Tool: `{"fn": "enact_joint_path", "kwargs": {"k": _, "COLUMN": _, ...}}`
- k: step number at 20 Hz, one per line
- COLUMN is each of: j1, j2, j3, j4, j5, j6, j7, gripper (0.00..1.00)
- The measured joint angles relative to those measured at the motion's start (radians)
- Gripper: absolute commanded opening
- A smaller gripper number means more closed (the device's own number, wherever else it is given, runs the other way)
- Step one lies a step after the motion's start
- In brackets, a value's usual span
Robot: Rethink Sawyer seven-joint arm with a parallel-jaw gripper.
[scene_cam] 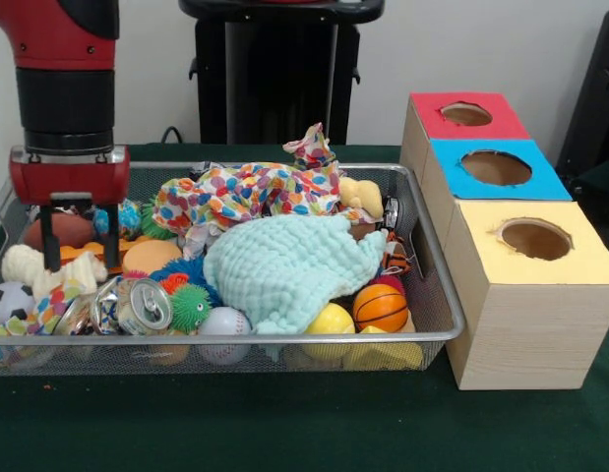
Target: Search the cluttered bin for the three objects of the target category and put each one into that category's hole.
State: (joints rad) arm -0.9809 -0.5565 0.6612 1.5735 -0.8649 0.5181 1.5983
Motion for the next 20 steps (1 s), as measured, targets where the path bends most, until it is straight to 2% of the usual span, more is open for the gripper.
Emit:
{"fn": "enact_joint_path", "kwargs": {"k": 7, "j1": -0.011, "j2": 0.034, "j3": -0.002, "j4": -0.031, "j5": -0.057, "j6": -0.005, "j7": -0.039, "gripper": 1.0}}
{"fn": "enact_joint_path", "kwargs": {"k": 11, "j1": 0.001, "j2": 0.038, "j3": -0.031, "j4": -0.032, "j5": -0.136, "j6": -0.047, "j7": -0.039, "gripper": 1.0}}
{"fn": "enact_joint_path", "kwargs": {"k": 14, "j1": 0.043, "j2": 0.04, "j3": -0.093, "j4": -0.033, "j5": -0.218, "j6": -0.114, "j7": -0.038, "gripper": 1.0}}
{"fn": "enact_joint_path", "kwargs": {"k": 15, "j1": 0.09, "j2": 0.045, "j3": -0.153, "j4": -0.034, "j5": -0.276, "j6": -0.175, "j7": -0.035, "gripper": 1.0}}
{"fn": "enact_joint_path", "kwargs": {"k": 20, "j1": 0.202, "j2": 0.068, "j3": -0.282, "j4": -0.041, "j5": -0.358, "j6": -0.297, "j7": -0.017, "gripper": 1.0}}
